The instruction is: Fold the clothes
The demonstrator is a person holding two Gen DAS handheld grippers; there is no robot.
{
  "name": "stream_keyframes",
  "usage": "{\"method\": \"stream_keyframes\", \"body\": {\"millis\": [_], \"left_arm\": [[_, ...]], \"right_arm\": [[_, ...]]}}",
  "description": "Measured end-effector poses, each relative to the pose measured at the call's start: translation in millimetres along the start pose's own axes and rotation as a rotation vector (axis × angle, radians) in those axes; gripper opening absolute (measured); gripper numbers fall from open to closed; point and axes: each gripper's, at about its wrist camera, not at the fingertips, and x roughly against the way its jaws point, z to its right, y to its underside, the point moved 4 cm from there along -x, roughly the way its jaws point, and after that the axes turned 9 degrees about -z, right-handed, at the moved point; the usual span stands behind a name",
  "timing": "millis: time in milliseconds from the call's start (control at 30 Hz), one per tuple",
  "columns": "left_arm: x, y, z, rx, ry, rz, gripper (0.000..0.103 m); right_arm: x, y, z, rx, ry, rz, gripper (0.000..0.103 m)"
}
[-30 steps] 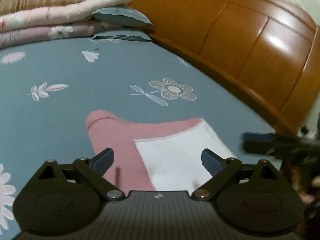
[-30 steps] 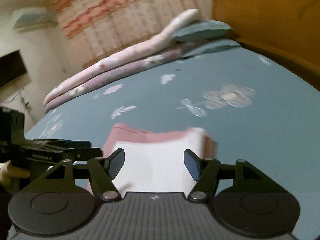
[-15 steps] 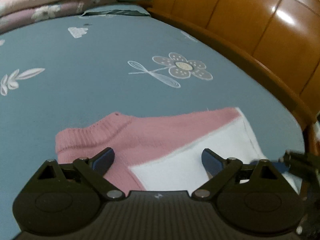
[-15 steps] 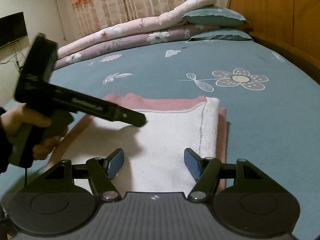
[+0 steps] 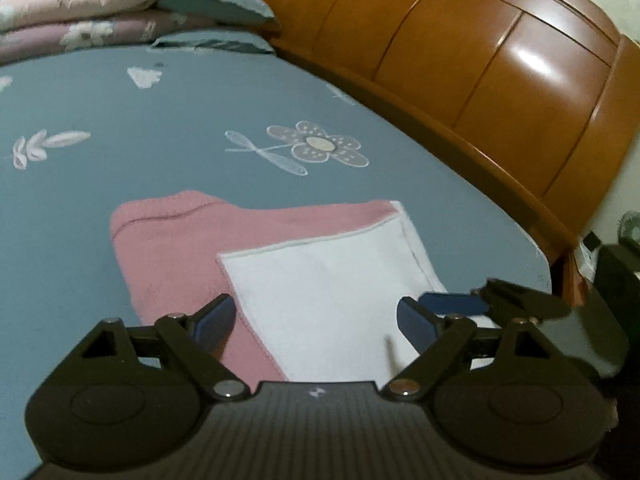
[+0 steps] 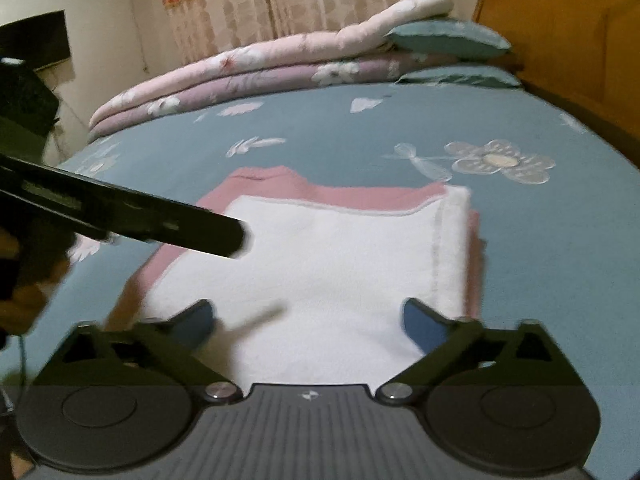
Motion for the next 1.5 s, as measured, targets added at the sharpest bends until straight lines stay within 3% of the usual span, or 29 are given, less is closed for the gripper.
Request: {"method": "stream_keyframes", "body": {"millis": [100,267,533,633,733,800,1000,1100,1167,1333,1400,1500], "left_arm": [[-11,-7,0,-0.003,-0.002,-0.025,0.088],[-17,-7,13,-0.062,-0.074,-0.054,0.087],[54,16,34,-0.028,-0.093,0.050,0.087],[67,35,39,-0.009,-0.089,0.054,0.087],[72,51,39,0.037,-0.063,0.058,0.087],[72,55,39,0.059,-0.049,0.059,0.087],[64,51,46,0.044,-0.020,0.064,0.088],[41,53,35,0.082,-0.063,-0.010,0.088],[38,56,26,0.135,-0.029,0.005,0.091],[43,52,12,0.212,0.057,0.023,0.092],[43,51,11,0.208,0.057,0.017,0.092],[41,53,15,0.188,0.048,0.010,0.092]], "right_arm": [[-1,2,-5,0.015,0.023,-0.003,0.103],[4,4,-9,0.025,0.034,0.004,0.103],[62,20,-32,-0.008,0.060,0.112,0.103],[59,34,-39,-0.011,0.052,0.075,0.103],[46,47,-47,0.044,0.101,0.006,0.103],[33,55,-42,0.013,0.113,-0.055,0.103],[38,58,-40,-0.036,0.109,-0.029,0.103],[59,54,-44,-0.053,0.135,0.027,0.103],[75,47,-47,-0.043,0.127,0.106,0.103],[89,36,-57,0.003,0.009,0.199,0.103],[74,32,-62,0.024,-0.014,0.162,0.103],[50,41,-55,0.008,0.064,0.070,0.103]]}}
